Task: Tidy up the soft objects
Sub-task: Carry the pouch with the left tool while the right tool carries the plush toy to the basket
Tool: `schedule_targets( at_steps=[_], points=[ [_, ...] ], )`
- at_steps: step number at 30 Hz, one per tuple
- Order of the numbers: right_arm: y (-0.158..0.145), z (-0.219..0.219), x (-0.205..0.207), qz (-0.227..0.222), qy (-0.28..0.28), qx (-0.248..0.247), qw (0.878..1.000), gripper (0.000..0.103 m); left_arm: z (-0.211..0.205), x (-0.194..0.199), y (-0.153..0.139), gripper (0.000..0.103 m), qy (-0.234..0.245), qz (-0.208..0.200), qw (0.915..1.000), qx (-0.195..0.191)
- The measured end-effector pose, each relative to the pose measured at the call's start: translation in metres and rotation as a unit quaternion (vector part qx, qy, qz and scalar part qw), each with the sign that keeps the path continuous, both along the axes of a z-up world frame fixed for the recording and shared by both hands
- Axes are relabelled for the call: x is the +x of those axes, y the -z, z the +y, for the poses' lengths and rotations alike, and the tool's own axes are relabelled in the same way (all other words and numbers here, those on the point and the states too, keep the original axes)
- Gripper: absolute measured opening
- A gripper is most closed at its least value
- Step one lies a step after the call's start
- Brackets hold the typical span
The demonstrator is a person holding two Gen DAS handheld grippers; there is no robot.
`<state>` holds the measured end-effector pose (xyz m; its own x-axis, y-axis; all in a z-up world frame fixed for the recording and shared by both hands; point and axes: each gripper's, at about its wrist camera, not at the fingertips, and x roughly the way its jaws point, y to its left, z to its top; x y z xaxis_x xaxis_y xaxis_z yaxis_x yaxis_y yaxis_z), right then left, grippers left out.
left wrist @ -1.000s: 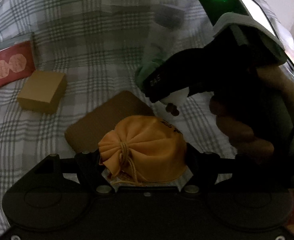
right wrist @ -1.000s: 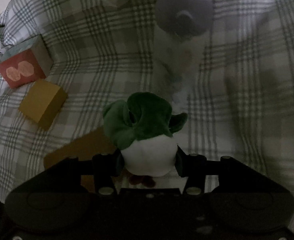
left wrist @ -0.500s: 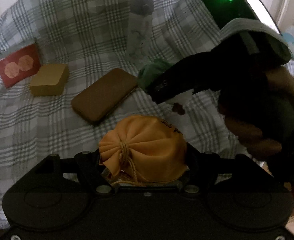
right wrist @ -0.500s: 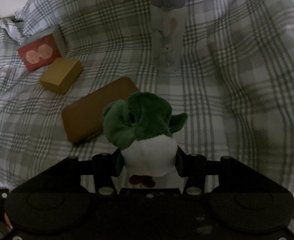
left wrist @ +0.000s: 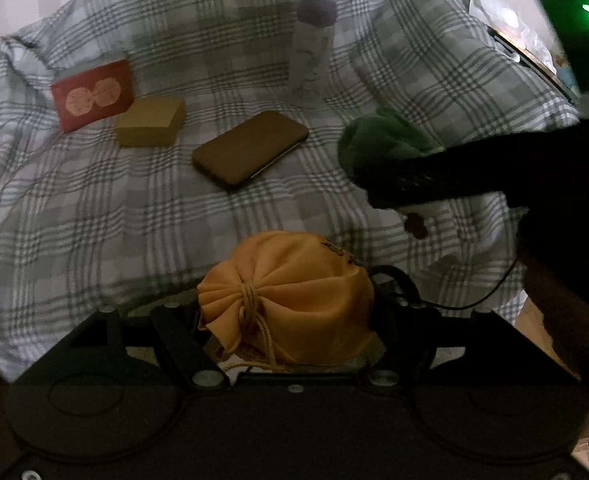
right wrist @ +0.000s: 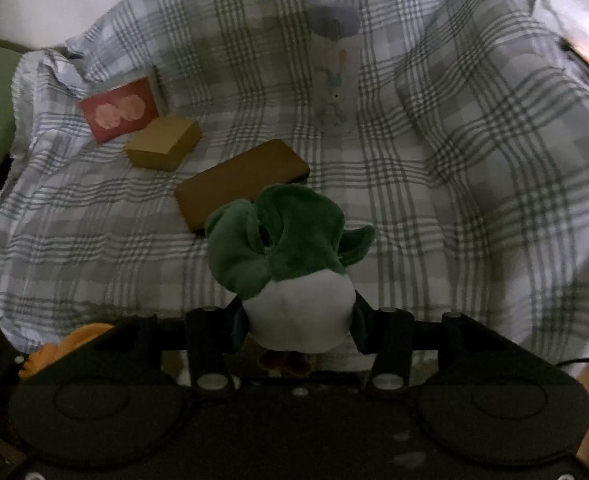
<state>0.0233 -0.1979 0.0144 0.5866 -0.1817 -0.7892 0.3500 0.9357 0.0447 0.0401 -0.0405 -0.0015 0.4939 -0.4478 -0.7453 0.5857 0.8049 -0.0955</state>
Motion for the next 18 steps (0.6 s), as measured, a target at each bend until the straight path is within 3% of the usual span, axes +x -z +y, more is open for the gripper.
schedule_targets(
  at_steps=[12,18],
  points=[
    [-0.021,0.04,-0.08,-0.046,0.008,0.001,0.999,0.048,0.028,-0.041,-0.023,0.071,-0.055,-0.036,0.9978,-0.008],
    [-0.032,0.048,-0.12,-0.071,0.015,0.039,0.997,0.048,0.04,-0.053,-0.03,0.071,-0.093,-0.045,0.9947,-0.008]
  ],
)
